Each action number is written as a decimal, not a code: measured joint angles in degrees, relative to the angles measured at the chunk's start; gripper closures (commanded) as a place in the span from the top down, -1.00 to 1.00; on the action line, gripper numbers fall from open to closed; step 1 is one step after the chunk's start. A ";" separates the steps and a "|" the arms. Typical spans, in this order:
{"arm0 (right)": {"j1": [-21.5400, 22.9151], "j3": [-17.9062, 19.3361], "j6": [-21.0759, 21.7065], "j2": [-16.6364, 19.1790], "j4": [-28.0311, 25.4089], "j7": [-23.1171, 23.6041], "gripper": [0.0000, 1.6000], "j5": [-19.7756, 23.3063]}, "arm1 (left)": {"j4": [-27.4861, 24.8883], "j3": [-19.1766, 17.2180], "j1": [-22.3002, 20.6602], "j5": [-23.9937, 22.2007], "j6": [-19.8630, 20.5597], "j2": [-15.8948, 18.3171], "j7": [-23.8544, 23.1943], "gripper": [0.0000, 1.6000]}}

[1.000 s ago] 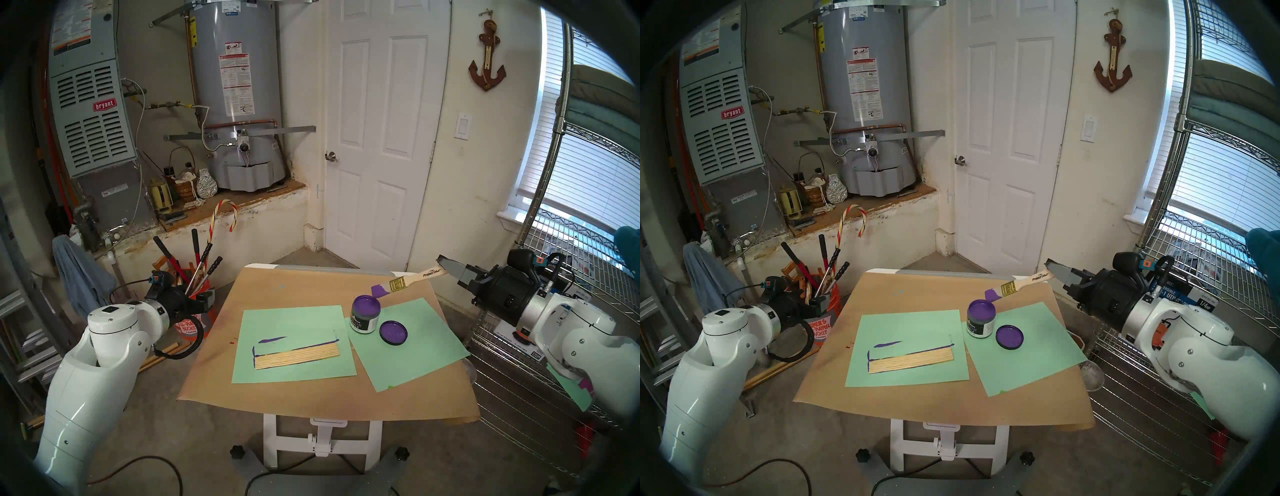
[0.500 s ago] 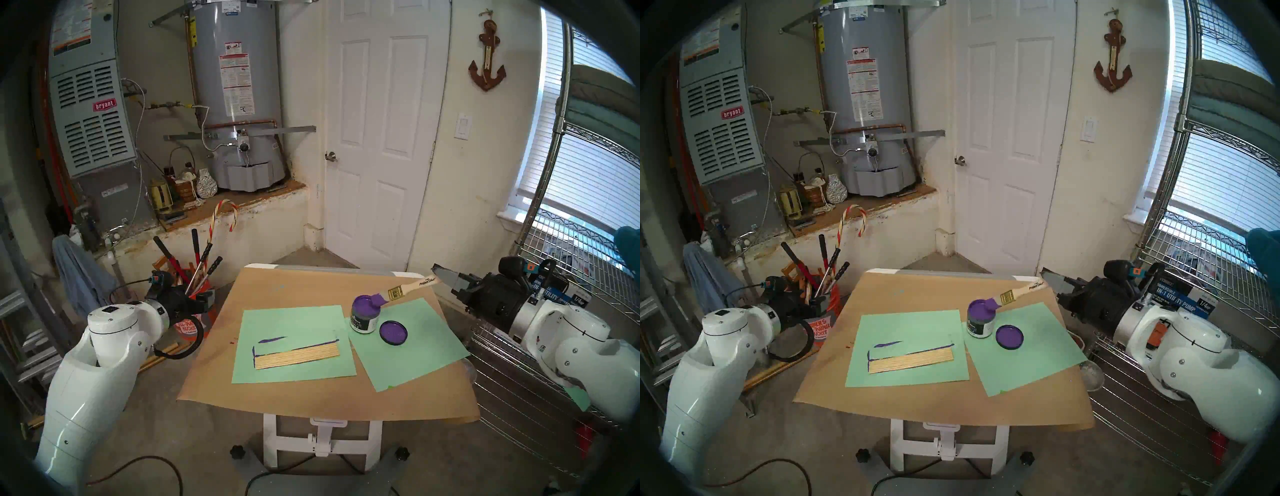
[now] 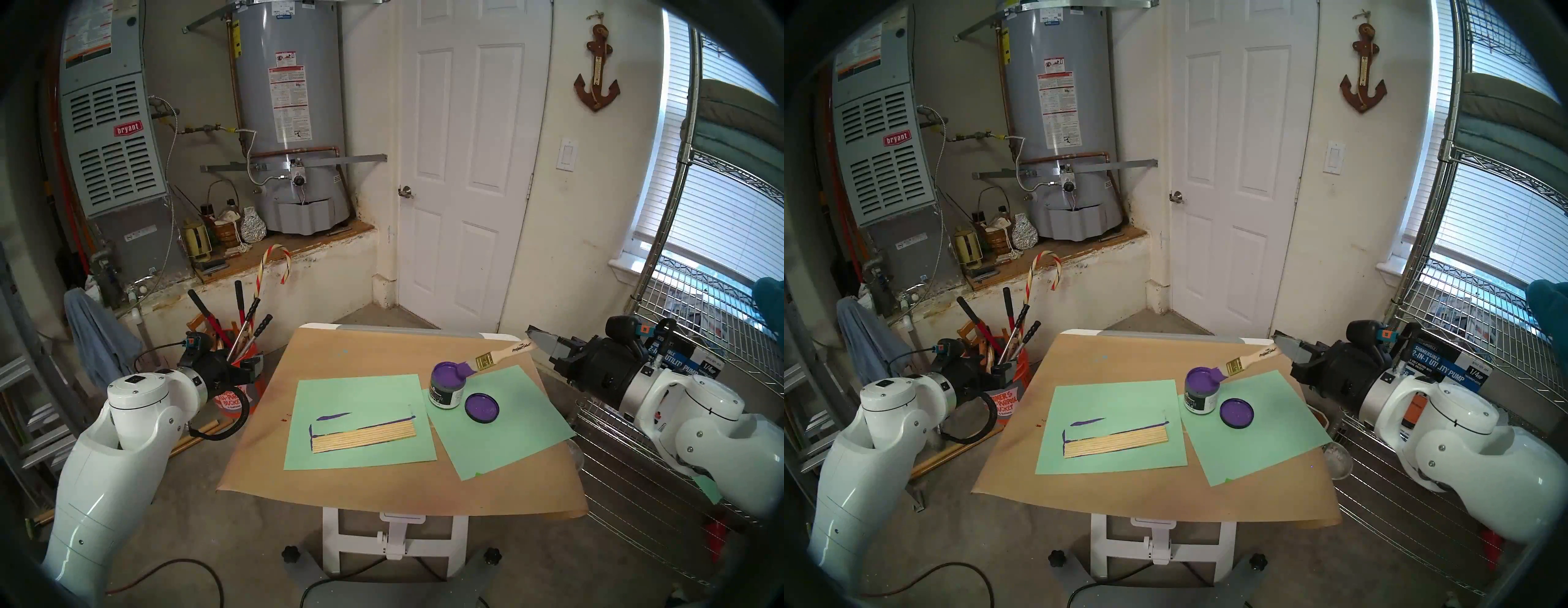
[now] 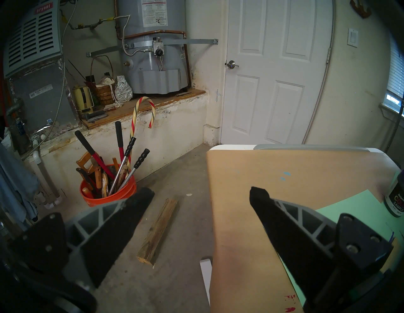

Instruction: Pick up brush, dip the brush into paint, and paint the wood

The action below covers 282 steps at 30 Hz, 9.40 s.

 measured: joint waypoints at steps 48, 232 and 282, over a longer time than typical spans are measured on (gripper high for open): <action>11.83 -13.94 -3.67 3.40 -2.28 -9.01 -1.00 2.91 | 0.00 0.00 0.00 0.00 0.00 0.00 0.00 1.00; 26.95 -37.45 -0.83 -14.34 -8.93 -17.34 -1.00 1.86 | 0.02 0.03 -0.01 -0.01 0.00 0.01 0.00 1.00; 40.40 -55.67 11.02 -28.74 -1.75 -20.87 -1.00 -4.53 | -0.01 -0.01 0.00 -0.01 0.00 0.01 0.00 1.00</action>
